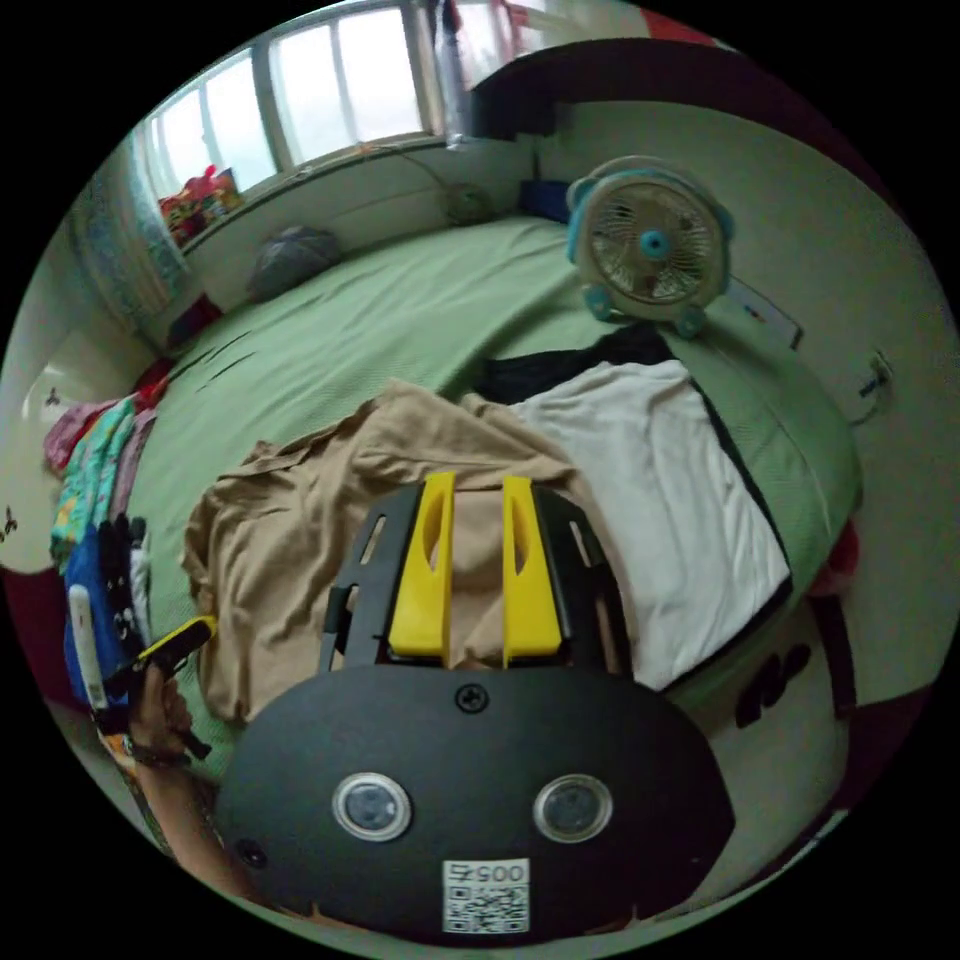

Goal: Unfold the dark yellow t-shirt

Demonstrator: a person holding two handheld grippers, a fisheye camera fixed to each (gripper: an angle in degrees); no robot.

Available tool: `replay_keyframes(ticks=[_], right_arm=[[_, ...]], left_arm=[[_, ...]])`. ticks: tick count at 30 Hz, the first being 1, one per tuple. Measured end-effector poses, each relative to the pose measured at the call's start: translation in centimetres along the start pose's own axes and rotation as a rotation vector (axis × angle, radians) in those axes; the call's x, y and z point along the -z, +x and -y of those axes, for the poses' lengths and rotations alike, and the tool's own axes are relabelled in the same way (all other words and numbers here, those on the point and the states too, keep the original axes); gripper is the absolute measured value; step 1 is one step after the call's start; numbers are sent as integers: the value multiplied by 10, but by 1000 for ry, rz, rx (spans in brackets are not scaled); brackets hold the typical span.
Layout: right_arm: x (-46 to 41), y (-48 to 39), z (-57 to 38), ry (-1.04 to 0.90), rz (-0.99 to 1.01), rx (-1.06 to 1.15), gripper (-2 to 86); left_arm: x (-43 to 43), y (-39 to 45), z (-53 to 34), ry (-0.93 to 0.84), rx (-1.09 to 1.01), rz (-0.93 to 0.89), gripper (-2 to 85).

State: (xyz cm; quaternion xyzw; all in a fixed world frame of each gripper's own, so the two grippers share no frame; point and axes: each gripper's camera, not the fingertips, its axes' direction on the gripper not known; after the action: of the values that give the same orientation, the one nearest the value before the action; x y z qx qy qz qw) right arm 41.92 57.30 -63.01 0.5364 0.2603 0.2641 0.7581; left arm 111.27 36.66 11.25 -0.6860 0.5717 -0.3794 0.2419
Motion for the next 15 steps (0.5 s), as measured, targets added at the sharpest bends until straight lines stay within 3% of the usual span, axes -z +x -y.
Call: replay_keyframes(ticks=[5,15], right_arm=[[-2,-44,-15,-51,18,175,66],[-9,-70,-34,-152,100,265,54]], left_arm=[[5,3,-9,13,-33,25,14],[39,-22,-45,86,1,128,2]])
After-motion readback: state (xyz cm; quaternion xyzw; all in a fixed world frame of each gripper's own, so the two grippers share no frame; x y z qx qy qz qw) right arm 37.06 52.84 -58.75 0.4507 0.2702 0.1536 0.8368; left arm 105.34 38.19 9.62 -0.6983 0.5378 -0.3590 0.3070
